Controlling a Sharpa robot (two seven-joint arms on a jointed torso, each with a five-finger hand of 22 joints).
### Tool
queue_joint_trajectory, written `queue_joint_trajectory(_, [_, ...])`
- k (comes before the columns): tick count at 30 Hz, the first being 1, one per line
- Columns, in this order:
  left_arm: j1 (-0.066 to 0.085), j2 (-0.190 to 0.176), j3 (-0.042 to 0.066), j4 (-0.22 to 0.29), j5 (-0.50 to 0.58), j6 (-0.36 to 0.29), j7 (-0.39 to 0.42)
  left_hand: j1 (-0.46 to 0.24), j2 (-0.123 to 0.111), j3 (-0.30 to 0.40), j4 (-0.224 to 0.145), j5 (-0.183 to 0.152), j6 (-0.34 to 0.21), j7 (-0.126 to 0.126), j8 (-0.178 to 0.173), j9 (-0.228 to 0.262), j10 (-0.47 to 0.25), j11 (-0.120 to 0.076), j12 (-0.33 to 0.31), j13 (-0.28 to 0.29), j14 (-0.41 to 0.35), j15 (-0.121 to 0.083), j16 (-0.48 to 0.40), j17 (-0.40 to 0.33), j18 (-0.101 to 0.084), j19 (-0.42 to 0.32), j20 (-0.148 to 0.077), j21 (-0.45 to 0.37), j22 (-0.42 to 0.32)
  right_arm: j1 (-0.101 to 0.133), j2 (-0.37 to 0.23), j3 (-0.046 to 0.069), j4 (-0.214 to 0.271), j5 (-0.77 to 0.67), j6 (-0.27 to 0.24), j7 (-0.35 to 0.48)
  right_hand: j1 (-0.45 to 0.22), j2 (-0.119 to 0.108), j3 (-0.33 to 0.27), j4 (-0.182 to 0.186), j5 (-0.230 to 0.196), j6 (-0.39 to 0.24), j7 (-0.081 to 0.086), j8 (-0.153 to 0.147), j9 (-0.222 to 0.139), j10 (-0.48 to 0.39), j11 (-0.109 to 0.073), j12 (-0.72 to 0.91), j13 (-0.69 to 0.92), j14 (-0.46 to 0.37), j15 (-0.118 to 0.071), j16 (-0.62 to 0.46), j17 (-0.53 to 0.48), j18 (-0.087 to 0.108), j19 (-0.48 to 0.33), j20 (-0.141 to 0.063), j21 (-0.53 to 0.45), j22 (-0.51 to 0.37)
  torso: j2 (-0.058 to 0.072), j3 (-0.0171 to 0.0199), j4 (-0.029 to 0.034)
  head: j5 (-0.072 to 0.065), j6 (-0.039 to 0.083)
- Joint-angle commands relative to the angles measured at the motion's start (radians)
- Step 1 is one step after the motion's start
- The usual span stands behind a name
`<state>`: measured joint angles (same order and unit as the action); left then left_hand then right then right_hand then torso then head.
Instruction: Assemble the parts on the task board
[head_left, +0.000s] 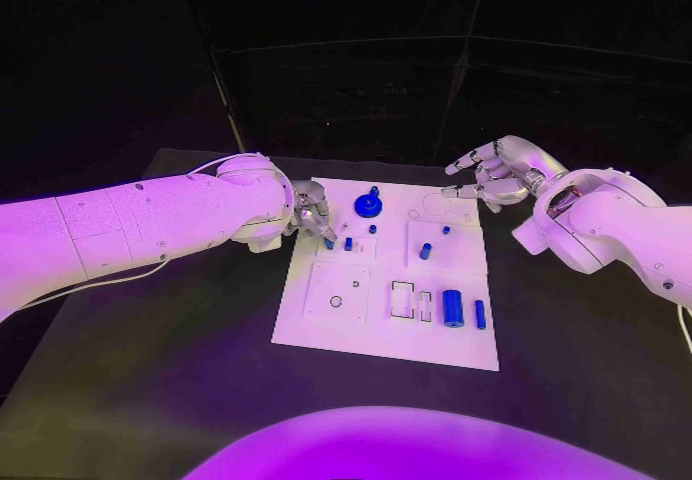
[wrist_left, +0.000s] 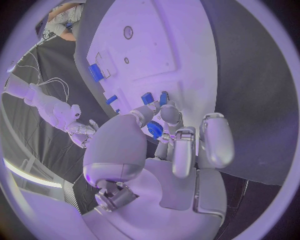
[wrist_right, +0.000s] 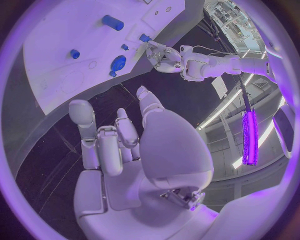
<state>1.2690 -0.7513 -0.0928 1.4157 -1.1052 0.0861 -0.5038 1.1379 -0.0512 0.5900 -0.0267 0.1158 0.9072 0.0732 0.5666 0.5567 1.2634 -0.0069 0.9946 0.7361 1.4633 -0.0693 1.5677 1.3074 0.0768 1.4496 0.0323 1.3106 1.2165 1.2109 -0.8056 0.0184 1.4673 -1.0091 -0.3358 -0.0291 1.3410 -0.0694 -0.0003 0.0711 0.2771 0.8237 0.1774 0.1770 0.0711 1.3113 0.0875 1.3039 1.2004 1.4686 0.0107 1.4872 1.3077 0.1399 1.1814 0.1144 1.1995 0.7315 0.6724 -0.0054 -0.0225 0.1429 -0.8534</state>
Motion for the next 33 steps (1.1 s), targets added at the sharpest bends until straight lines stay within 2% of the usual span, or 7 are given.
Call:
queue_joint_trajectory(1, [0.001, 0.0, 0.0, 0.0, -0.006, 0.004, -0.007, 0.01, 0.002, 0.114, -0.109, 0.007, -0.003, -0.007, 0.004, 0.016, 0.013, -0.008, 0.003, 0.002, 0.107, -0.007, 0.003, 0.263, -0.001, 0.009, -0.001, 0.0, 0.0, 0.002, 0.001, 0.001, 0.001, 0.002, 0.004, 0.009, 0.001, 0.01, -0.002, 0.004, 0.004, -0.004, -0.002, 0.005, -0.001, -0.002, -0.001, 0.001, -0.001, 0.06, -0.003, -0.004, 0.076, 0.009, -0.009, -0.001, -0.005, -0.001, 0.0, -0.0001, -0.0004, 0.001, -0.001])
queue_joint_trajectory(15, [0.001, 0.001, 0.0, -0.009, -0.006, 0.078, -0.015, 0.004, -0.009, 0.124, -0.108, 0.018, -0.003, -0.009, 0.013, 0.021, 0.011, -0.009, -0.001, -0.004, 0.107, -0.008, 0.003, 0.263, -0.001, 0.009, -0.002, 0.0, 0.0, 0.002, 0.001, 0.001, -0.001, 0.002, 0.006, 0.009, 0.001, 0.01, -0.002, 0.004, 0.004, -0.004, -0.002, 0.005, -0.001, -0.002, -0.001, 0.001, -0.001, 0.06, -0.003, -0.004, 0.076, 0.009, -0.009, -0.001, -0.005, -0.001, 0.0, 0.0004, -0.0009, 0.001, -0.005])
queue_joint_trajectory(26, [0.001, 0.009, 0.0, -0.016, -0.005, 0.067, -0.014, -0.01, -0.018, 0.128, -0.098, 0.024, -0.003, -0.013, 0.023, 0.027, 0.017, -0.012, 0.004, -0.001, 0.107, -0.01, 0.003, 0.263, -0.001, 0.01, -0.003, 0.001, 0.002, 0.002, 0.001, 0.001, 0.0, 0.005, 0.006, 0.01, 0.001, 0.01, -0.002, 0.004, 0.004, -0.004, -0.002, 0.005, -0.001, -0.002, -0.001, 0.001, -0.001, 0.06, -0.003, -0.004, 0.076, 0.009, -0.009, -0.001, -0.005, -0.001, 0.0, 0.0008, -0.0006, 0.0, -0.007])
queue_joint_trajectory(33, [0.001, 0.014, 0.0, -0.02, 0.004, 0.064, -0.012, -0.027, -0.031, 0.108, -0.084, 0.004, 0.005, -0.027, 0.035, 0.035, 0.029, -0.021, 0.016, 0.009, 0.107, -0.016, 0.003, 0.263, -0.003, 0.012, -0.008, 0.005, 0.009, 0.002, 0.001, 0.001, 0.0, 0.006, 0.006, 0.01, 0.001, 0.01, -0.002, 0.004, 0.004, -0.004, -0.002, 0.005, -0.001, -0.002, -0.001, 0.001, -0.001, 0.06, -0.003, -0.004, 0.076, 0.009, -0.009, -0.001, -0.005, -0.001, 0.0, 0.0004, -0.0009, -0.002, -0.009])
